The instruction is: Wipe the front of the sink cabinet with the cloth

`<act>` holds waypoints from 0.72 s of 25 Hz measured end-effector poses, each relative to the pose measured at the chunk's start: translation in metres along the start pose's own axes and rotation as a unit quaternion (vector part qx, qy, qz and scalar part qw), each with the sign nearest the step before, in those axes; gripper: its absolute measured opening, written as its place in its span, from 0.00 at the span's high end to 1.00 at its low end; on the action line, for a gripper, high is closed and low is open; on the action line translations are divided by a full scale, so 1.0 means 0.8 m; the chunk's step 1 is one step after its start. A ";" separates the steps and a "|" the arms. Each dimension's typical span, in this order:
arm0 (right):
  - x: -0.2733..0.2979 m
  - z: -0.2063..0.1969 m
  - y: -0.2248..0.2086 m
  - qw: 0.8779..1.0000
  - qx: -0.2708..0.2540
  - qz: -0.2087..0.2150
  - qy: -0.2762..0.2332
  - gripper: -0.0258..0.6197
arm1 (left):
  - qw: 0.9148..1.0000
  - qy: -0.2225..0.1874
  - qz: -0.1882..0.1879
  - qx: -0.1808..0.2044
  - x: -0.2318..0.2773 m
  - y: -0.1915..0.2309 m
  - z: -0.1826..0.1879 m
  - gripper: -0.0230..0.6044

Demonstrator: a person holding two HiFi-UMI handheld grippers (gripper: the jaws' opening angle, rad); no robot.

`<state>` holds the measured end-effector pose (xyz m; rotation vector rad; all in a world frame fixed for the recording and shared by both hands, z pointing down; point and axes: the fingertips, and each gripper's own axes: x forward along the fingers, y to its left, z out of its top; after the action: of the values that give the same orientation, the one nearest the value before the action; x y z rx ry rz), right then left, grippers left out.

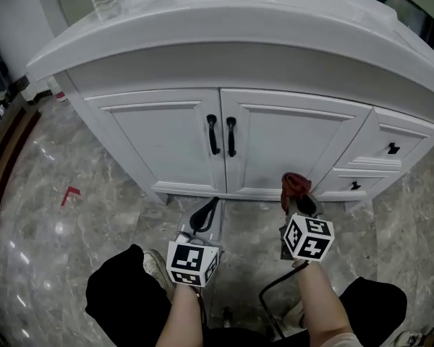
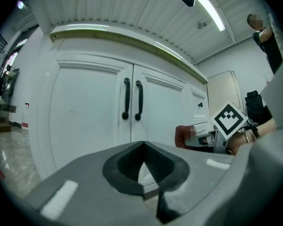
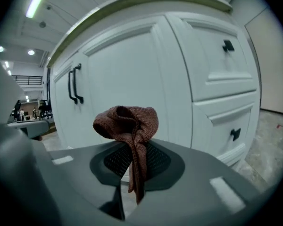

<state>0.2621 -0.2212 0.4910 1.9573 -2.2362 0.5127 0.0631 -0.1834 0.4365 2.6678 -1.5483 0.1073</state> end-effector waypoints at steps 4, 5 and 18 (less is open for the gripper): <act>-0.054 0.045 0.060 0.998 -0.042 0.009 -0.056 0.82 | 0.999 -0.050 0.017 0.002 -0.050 0.015 0.053 0.96; -0.069 0.051 0.072 0.996 -0.050 0.010 -0.067 0.82 | 0.998 -0.064 0.016 0.005 -0.063 0.013 0.066 0.96; -0.227 0.025 0.182 0.991 -0.081 0.021 -0.102 0.82 | 0.995 -0.096 0.010 -0.003 -0.234 0.004 0.095 0.96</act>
<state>0.1496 -0.0427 0.3911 1.9624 -2.3571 0.1322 -0.0298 -0.0294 0.3443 2.7280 -1.6216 -0.1573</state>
